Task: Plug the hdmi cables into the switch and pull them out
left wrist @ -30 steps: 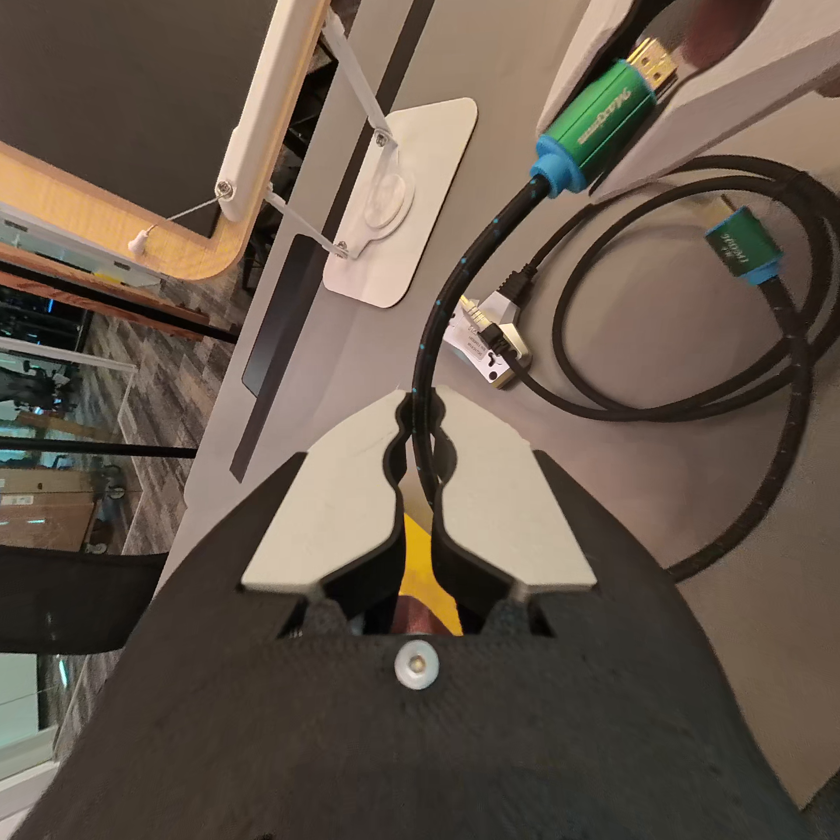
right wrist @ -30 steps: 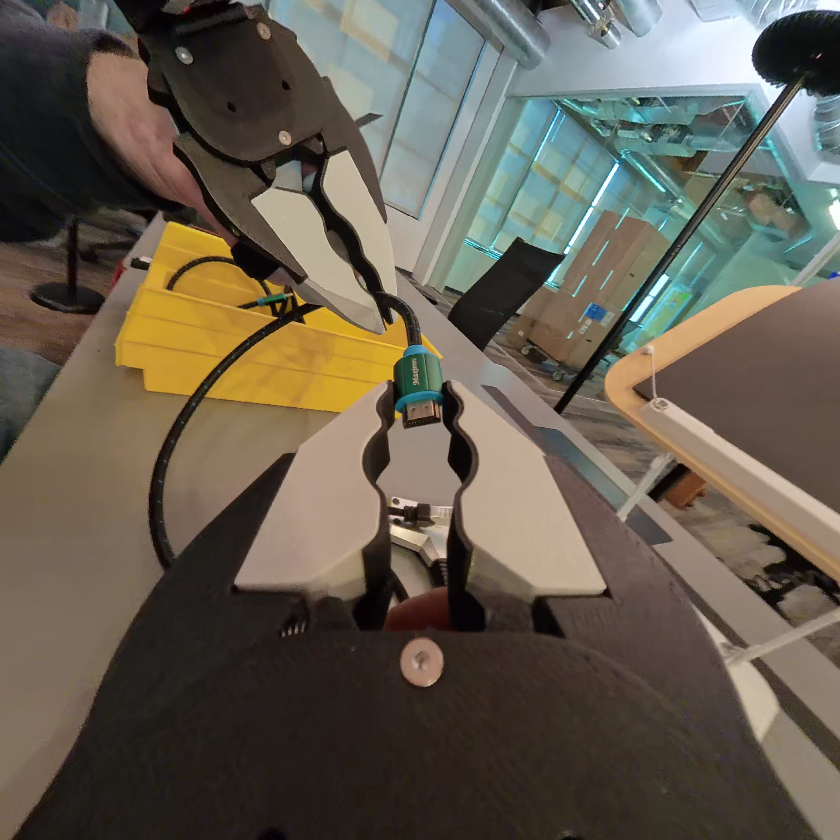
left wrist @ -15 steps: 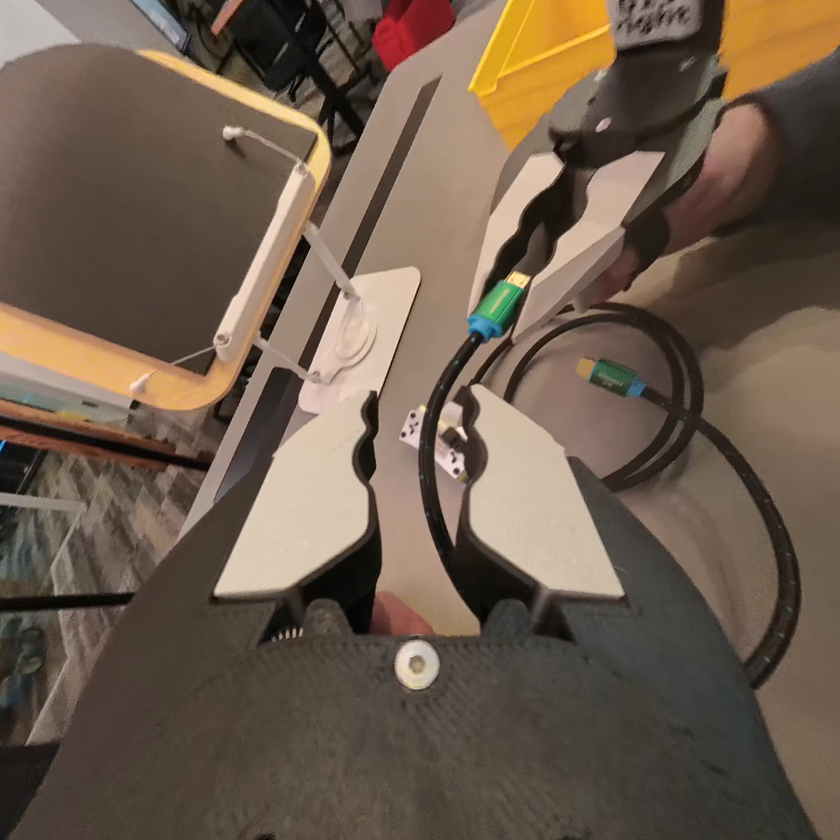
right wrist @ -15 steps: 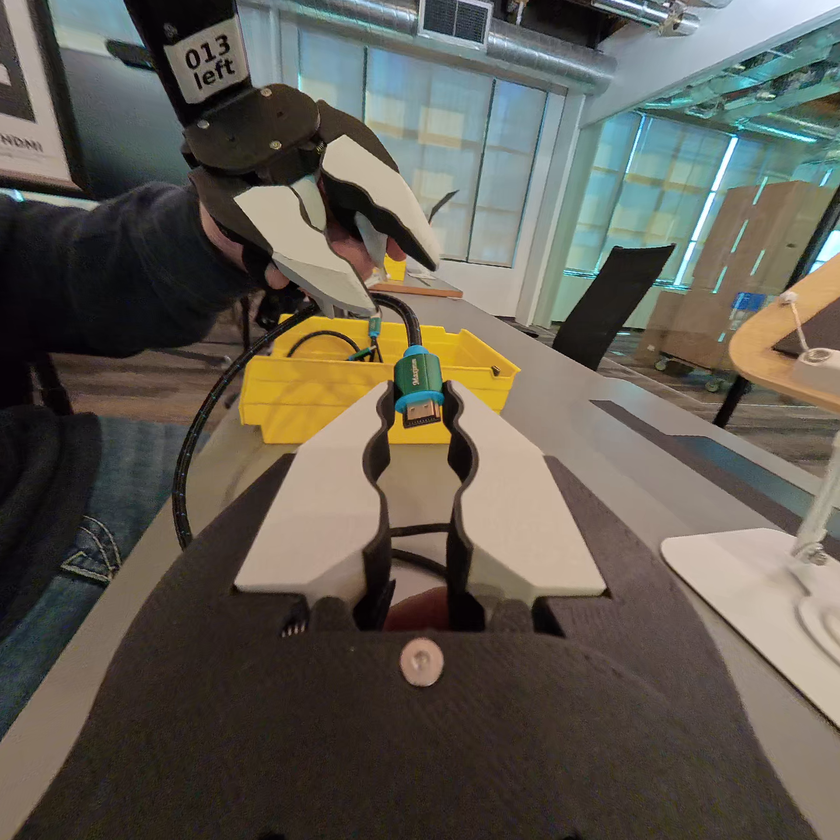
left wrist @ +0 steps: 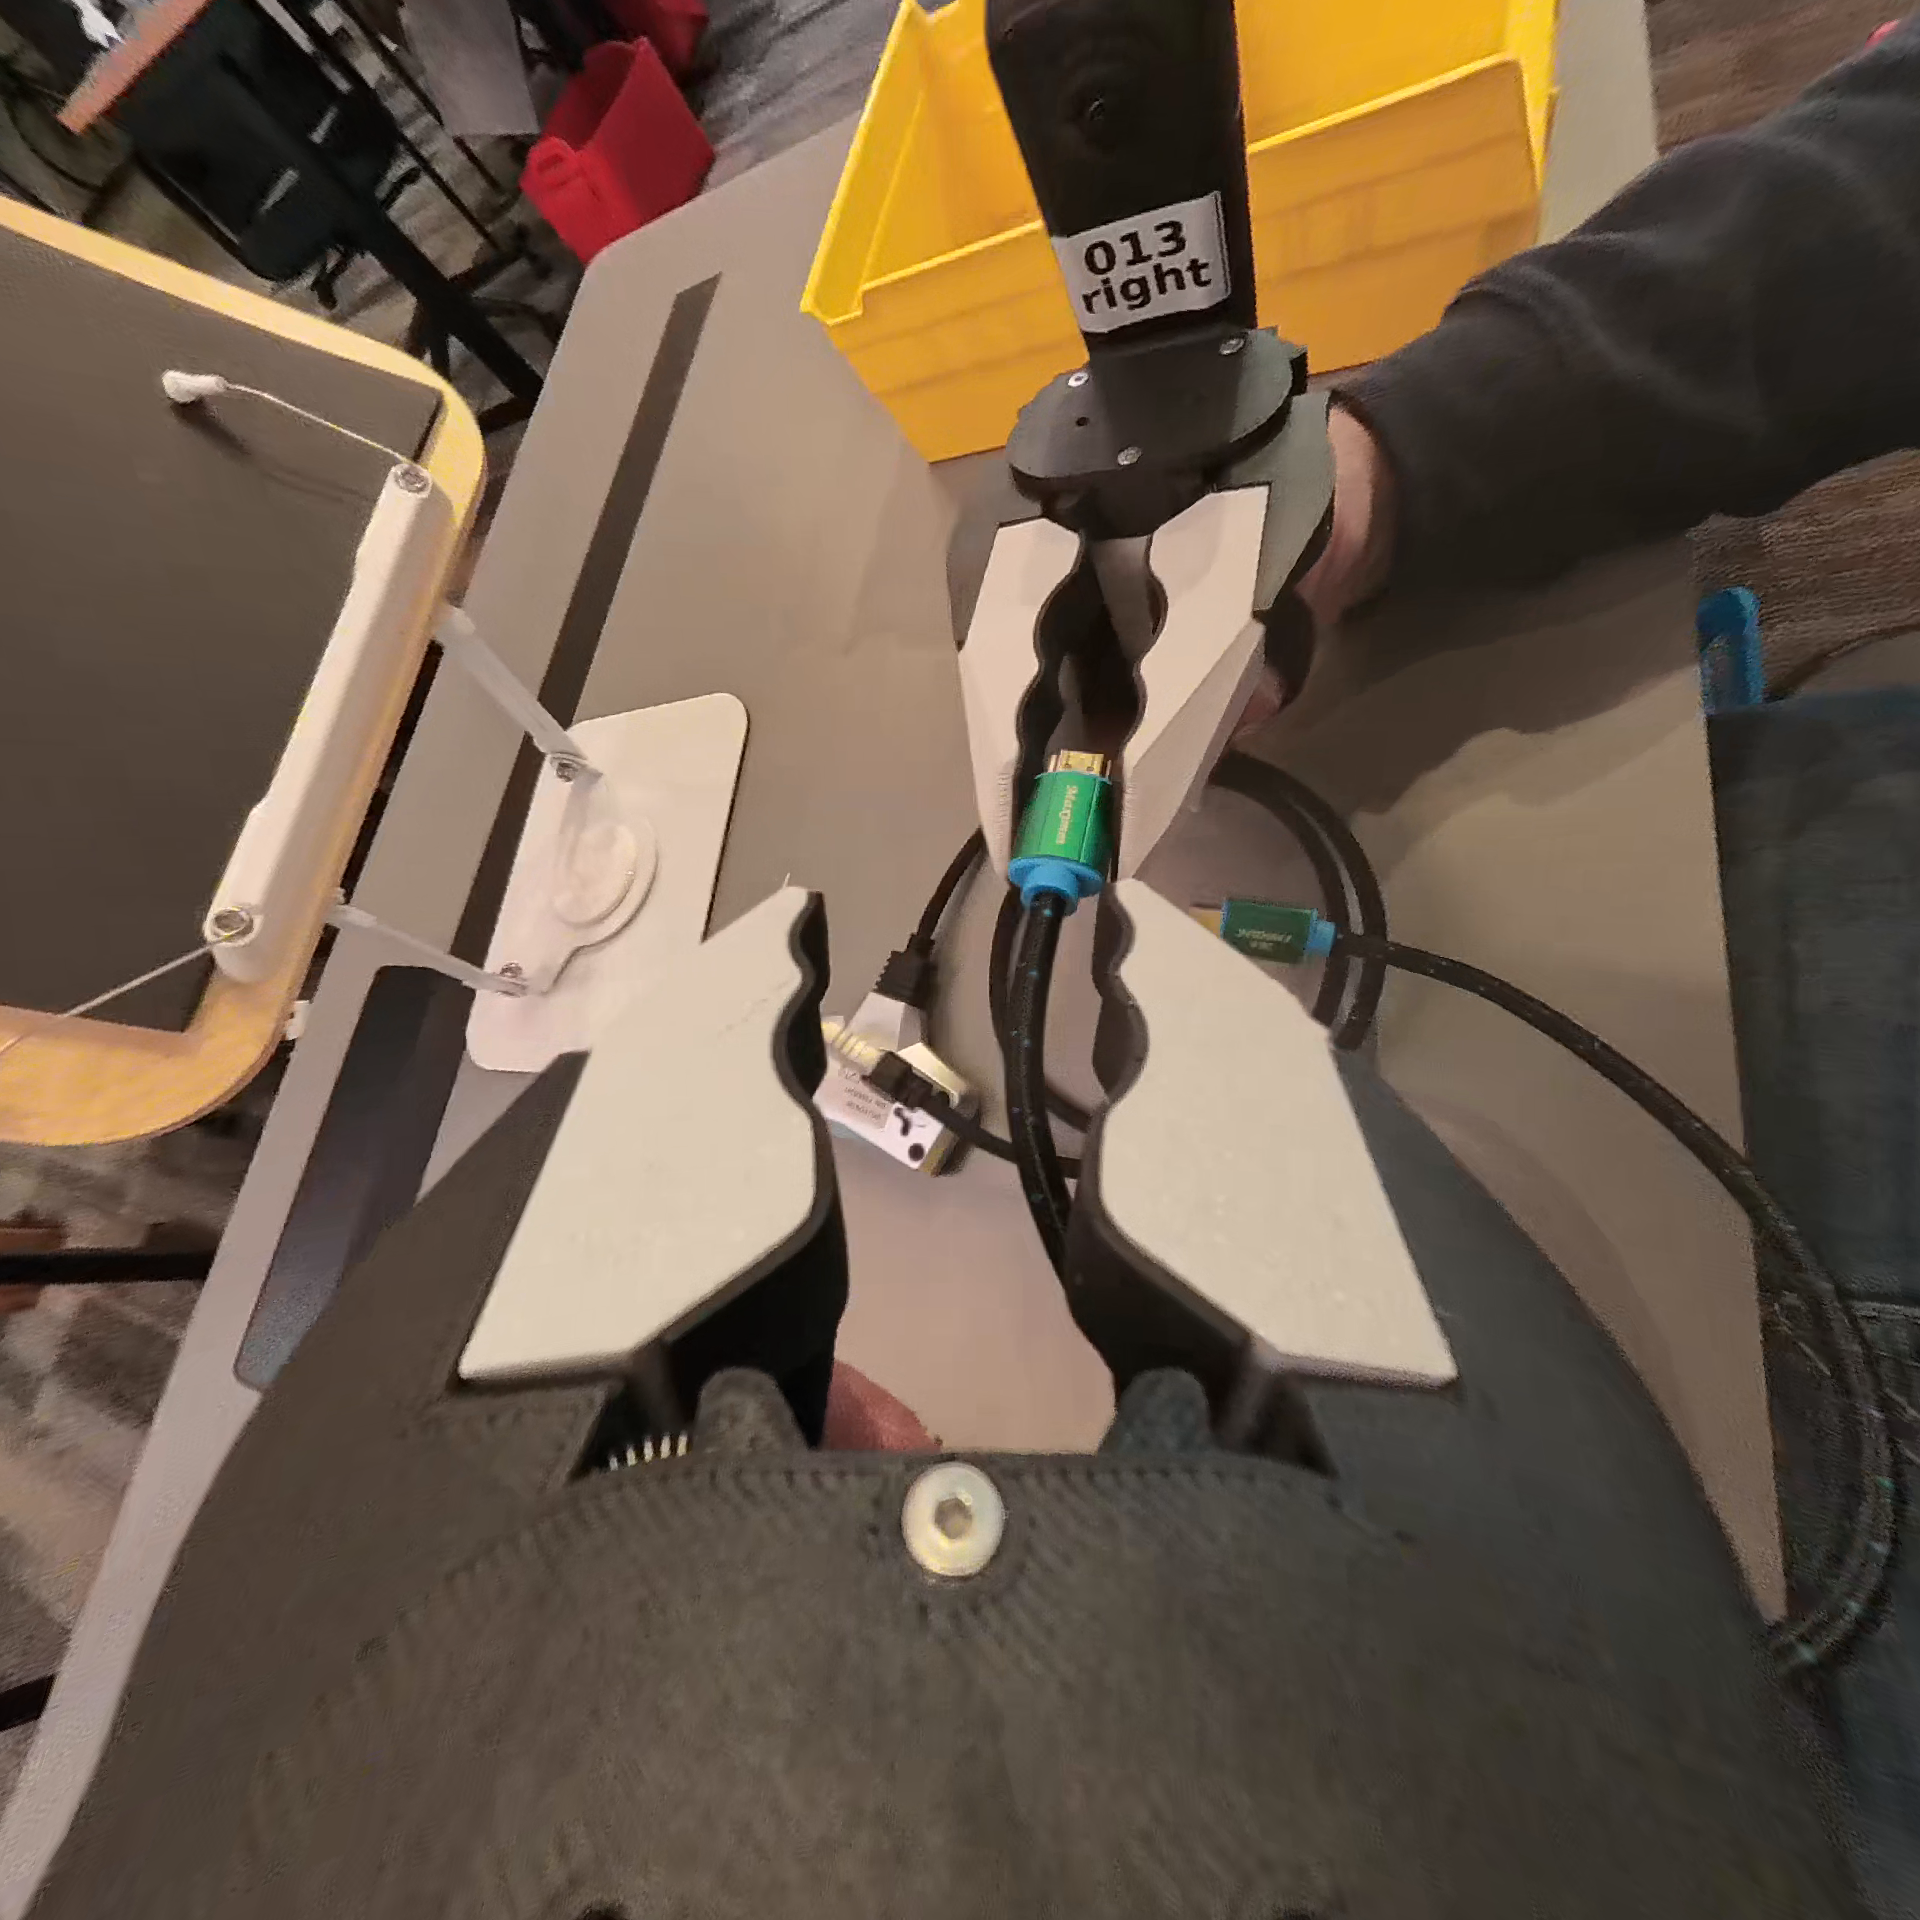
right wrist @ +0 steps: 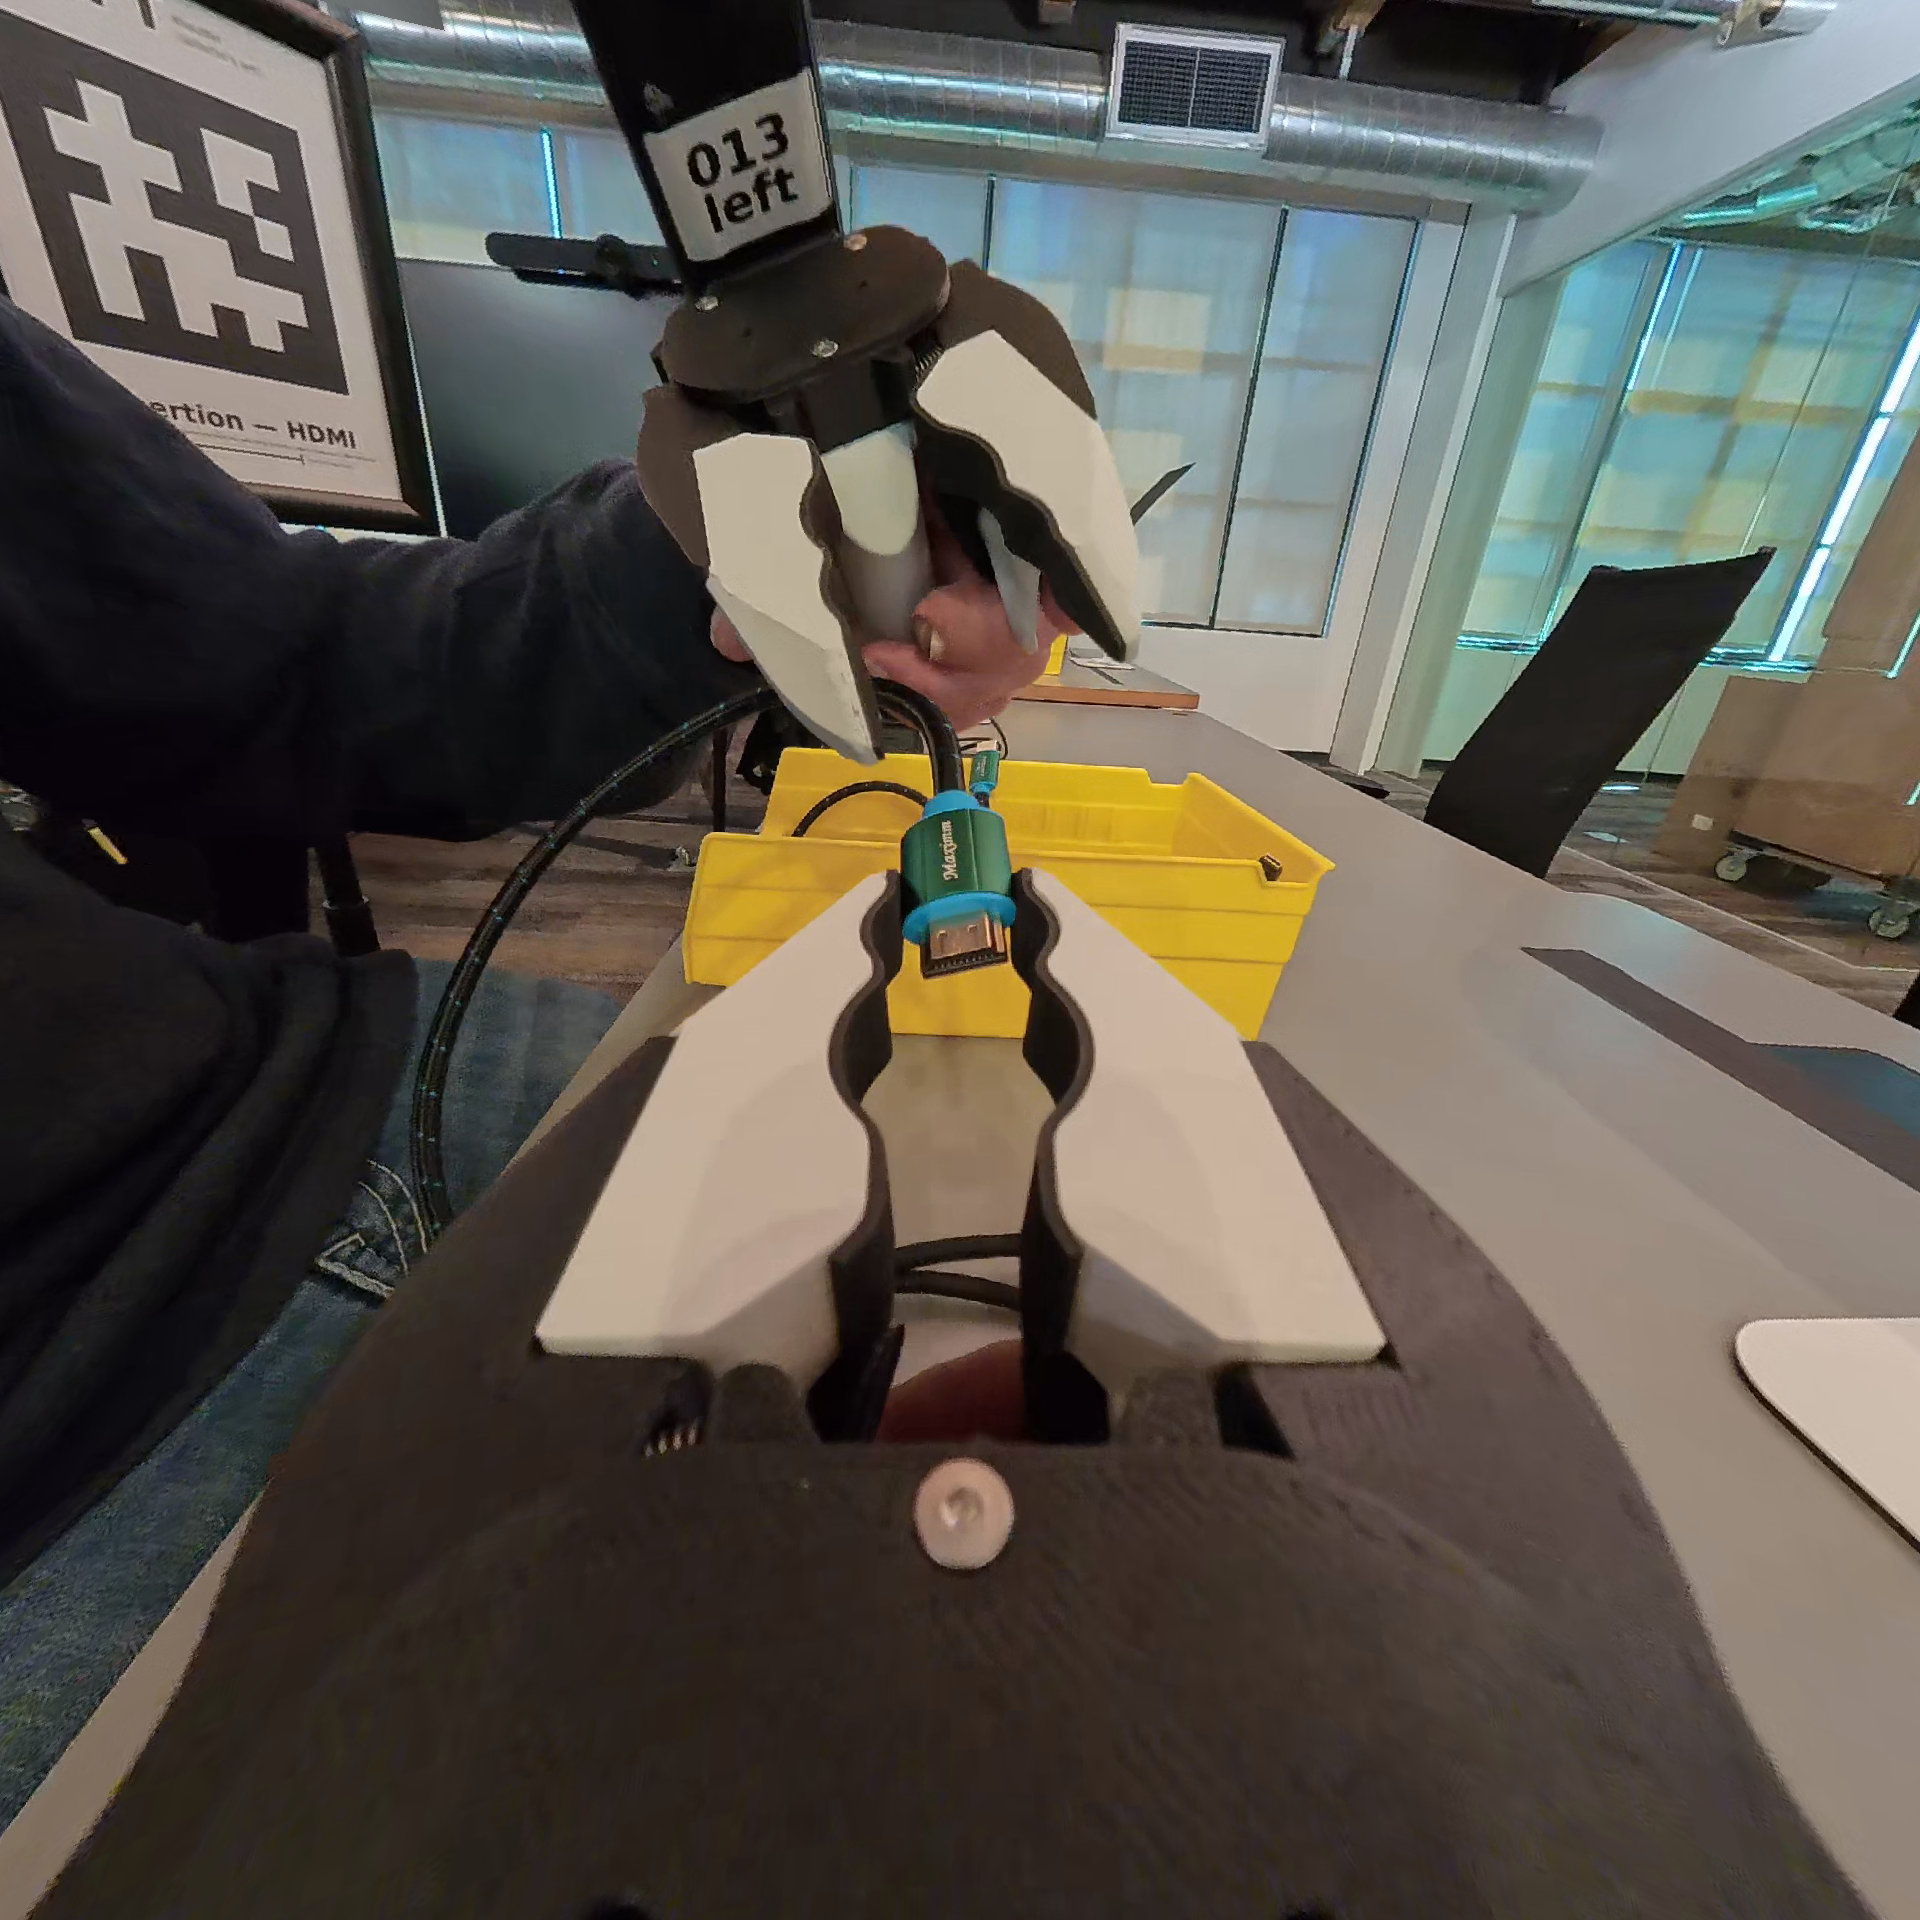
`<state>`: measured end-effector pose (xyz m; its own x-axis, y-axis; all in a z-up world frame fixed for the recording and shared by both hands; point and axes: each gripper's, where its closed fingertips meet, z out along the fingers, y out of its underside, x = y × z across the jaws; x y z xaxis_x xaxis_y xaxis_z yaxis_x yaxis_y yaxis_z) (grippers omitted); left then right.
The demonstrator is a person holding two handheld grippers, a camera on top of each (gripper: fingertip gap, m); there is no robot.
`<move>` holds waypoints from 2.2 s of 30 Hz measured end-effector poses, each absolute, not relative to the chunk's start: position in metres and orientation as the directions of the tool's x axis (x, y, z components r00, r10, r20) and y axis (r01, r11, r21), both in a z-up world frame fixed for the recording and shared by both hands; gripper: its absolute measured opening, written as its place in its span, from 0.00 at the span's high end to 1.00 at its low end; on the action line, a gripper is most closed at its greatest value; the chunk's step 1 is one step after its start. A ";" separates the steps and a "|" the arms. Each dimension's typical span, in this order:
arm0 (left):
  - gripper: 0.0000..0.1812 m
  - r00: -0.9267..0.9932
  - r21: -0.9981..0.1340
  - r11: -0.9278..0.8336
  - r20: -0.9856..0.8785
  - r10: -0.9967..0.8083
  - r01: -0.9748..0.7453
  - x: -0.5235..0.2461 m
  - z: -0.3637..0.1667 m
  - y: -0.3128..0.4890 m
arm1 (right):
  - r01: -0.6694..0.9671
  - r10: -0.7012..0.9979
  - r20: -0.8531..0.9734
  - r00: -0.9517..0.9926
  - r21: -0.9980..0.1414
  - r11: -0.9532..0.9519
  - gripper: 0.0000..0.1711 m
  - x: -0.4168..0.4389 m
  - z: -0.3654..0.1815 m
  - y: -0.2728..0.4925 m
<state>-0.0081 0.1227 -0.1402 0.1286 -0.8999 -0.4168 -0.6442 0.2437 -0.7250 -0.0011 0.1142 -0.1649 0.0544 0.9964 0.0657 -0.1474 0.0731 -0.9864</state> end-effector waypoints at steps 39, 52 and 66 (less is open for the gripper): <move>0.86 0.175 -0.931 0.134 -0.203 -0.963 -0.338 0.012 -0.154 0.117 | -0.110 1.000 0.001 0.026 -0.994 0.003 0.90 -0.005 -0.170 0.115; 0.84 0.104 -0.897 0.225 -0.283 -0.954 -0.382 0.013 -0.158 0.105 | -0.075 0.998 -0.033 -0.058 -0.996 -0.037 0.90 -0.005 -0.173 0.104; 0.94 0.052 -0.828 0.310 -0.376 -0.925 -0.468 0.013 -0.166 0.100 | -0.014 0.994 -0.067 -0.086 -0.998 -0.069 0.90 -0.007 -0.183 0.101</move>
<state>0.0134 0.0998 -0.1663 0.0523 -0.9252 -0.3758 -0.4681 0.3097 -0.8276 -0.0074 0.1011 -0.1827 -0.0859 0.9940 -0.0671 -0.0135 -0.0685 -0.9976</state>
